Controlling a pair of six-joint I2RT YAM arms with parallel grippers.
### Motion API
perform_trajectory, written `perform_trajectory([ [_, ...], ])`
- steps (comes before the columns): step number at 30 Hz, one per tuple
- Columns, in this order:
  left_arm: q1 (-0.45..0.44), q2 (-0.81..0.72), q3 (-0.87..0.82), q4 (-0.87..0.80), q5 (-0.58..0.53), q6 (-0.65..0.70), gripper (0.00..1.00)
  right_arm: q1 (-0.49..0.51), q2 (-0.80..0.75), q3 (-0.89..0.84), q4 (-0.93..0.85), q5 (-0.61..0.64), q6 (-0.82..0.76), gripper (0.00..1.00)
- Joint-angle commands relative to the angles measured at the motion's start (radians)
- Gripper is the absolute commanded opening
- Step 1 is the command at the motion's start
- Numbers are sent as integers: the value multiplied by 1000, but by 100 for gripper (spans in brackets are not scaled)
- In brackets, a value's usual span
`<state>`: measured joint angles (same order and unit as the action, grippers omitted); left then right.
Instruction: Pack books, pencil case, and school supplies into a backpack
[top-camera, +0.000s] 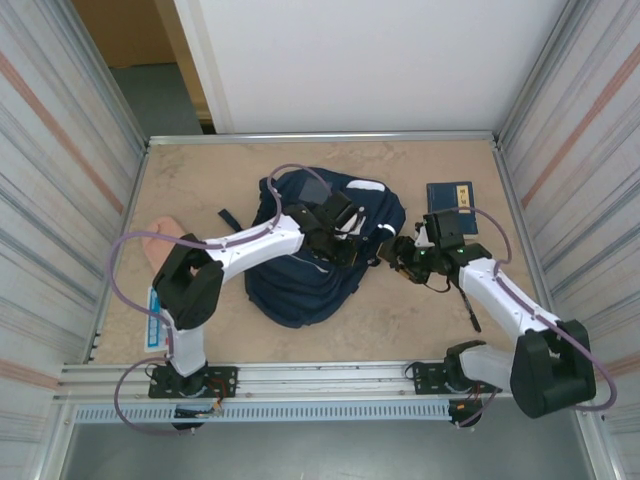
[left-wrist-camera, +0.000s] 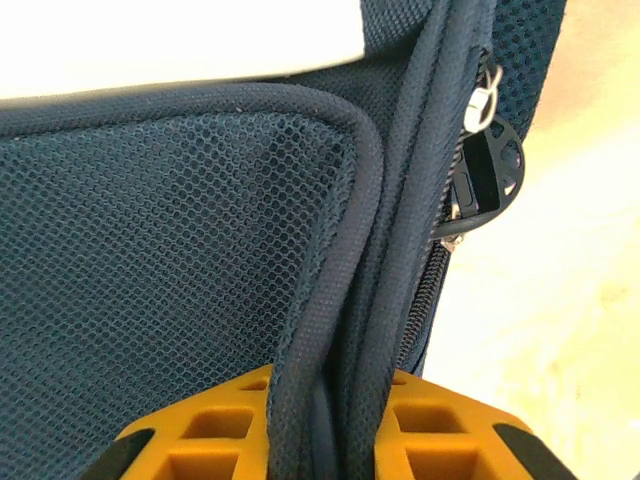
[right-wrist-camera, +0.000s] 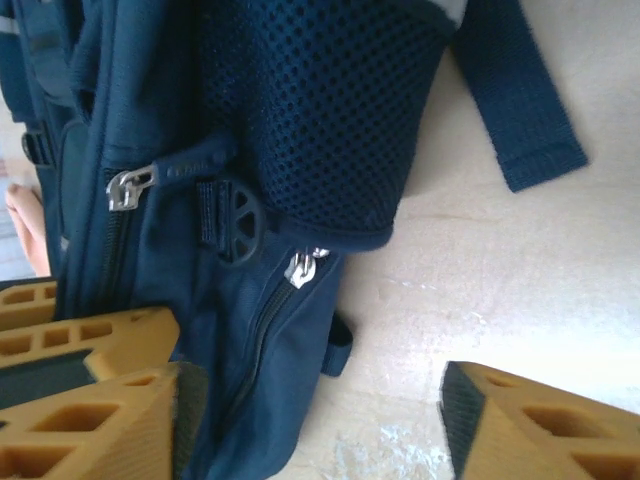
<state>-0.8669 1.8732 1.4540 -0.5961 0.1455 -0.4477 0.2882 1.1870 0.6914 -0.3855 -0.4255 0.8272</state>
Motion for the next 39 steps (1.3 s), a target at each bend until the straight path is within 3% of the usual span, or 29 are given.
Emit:
perform_trajectory([
  [1, -8, -79, -40, 127, 144, -18, 10, 27, 66, 12, 106, 27, 17, 55],
  [3, 1, -81, -50, 130, 151, -22, 0, 31, 128, 9, 163, 34, 21, 47],
  [8, 15, -97, -54, 116, 169, -31, 0, 25, 227, 37, 187, 33, -5, 45],
  [12, 38, -154, -63, 138, 253, -72, 0, 16, 235, 31, 186, 58, -27, 39],
  [20, 94, -228, -104, 217, 459, -158, 0, -54, 255, 13, 192, 47, -58, 41],
  [23, 94, -233, -110, 220, 447, -171, 0, -56, 206, 19, 175, 14, -55, 43],
  [28, 98, -231, -114, 211, 417, -199, 0, 3, 1, 26, 39, 123, -67, 49],
  [31, 98, -239, -128, 227, 412, -209, 0, 50, -109, 13, -2, 181, -52, 31],
  [34, 98, -233, -122, 231, 423, -216, 0, 115, -163, -7, -10, 260, -41, 19],
  [39, 95, -242, -124, 254, 452, -243, 0, 131, -134, -27, 46, 256, -14, 18],
])
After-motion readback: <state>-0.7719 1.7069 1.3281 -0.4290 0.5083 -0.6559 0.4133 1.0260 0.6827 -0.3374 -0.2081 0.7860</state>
